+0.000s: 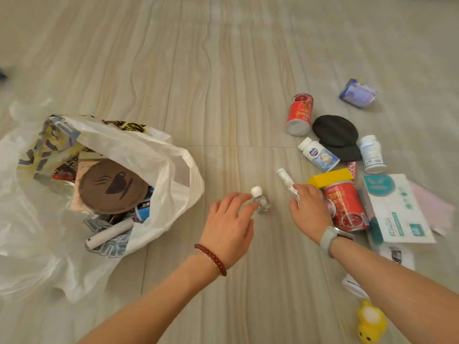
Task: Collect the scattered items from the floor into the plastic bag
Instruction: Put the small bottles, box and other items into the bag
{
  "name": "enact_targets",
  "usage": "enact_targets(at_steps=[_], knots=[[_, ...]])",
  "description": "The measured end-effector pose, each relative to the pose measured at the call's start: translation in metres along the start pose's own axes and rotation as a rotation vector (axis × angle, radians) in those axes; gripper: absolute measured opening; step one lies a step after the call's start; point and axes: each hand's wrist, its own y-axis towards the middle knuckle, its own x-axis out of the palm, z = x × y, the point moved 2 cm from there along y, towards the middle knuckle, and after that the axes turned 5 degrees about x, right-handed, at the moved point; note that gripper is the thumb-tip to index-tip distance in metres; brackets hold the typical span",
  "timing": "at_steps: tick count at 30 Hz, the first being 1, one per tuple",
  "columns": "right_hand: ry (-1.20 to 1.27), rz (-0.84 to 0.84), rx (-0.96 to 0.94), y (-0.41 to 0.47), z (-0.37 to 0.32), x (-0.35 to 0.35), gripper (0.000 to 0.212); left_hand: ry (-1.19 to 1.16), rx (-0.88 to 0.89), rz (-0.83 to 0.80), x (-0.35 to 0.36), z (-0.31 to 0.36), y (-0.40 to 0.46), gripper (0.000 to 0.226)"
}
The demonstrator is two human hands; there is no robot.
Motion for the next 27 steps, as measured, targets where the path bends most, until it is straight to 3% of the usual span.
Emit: enact_targets(at_steps=[2, 5, 10, 13, 16, 19, 21, 27], knots=[[-0.057, -0.009, 0.054, 0.012, 0.007, 0.000, 0.038, 0.054, 0.076, -0.121, 0.023, 0.001, 0.012, 0.042], [-0.177, -0.040, 0.062, 0.030, 0.007, 0.004, 0.038, 0.164, 0.016, -0.357, 0.050, -0.005, 0.025, 0.079], [-0.364, -0.025, 0.003, 0.048, 0.000, 0.016, 0.031, 0.266, 0.027, -0.635, 0.077, -0.018, 0.036, 0.078], [-0.422, 0.028, -0.061, 0.046, 0.002, 0.023, 0.024, 0.287, 0.088, -0.519, 0.084, -0.025, 0.037, 0.066], [-0.328, 0.042, -0.099, 0.039, 0.000, 0.025, 0.024, 0.238, 0.024, -0.457, 0.083, -0.033, 0.033, 0.043], [0.062, 0.078, -0.060, 0.028, -0.006, 0.015, 0.025, 0.080, -0.142, -0.511, 0.074, -0.032, 0.011, 0.041], [0.371, 0.087, -0.059, 0.016, -0.012, 0.005, 0.023, -0.024, -0.248, -0.447, 0.059, -0.029, -0.010, 0.042], [0.780, 0.096, -0.159, -0.022, -0.063, -0.025, 0.016, -0.263, -0.329, 0.024, -0.014, -0.023, -0.061, 0.040]])
